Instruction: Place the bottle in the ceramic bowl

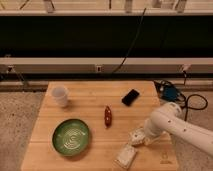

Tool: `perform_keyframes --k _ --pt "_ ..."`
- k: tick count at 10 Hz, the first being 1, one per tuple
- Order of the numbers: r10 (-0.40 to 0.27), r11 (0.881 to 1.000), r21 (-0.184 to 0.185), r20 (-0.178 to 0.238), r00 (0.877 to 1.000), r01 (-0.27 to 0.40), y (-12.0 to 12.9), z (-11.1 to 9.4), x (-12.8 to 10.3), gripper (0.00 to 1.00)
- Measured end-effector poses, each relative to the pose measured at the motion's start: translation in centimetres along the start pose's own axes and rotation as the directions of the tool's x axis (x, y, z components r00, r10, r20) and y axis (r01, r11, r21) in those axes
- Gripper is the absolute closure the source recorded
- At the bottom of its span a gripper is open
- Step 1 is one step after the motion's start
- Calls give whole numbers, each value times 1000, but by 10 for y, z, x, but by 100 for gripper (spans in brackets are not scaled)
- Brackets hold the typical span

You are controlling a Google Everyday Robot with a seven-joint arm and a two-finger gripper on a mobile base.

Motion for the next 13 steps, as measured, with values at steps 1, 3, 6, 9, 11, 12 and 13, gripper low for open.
perform_keyframes --k 1,3,6,9,11,12,13 --pt "-8 1000 -1 0 1000 8 -2 -9 -6 88" --pt "-25 1000 -8 -4 1000 25 -3 -21 -14 99" --pt "-60 998 -5 -13 998 60 -11 -33 -32 99" --pt "-118 993 -12 -23 993 118 -25 -44 -71 99" --pt "-145 989 -16 -32 989 144 -28 -50 -80 99" --pt "-169 986 -20 -38 985 168 -34 -57 -91 99" --pt "-187 982 -18 -40 981 187 -39 -59 -100 99"
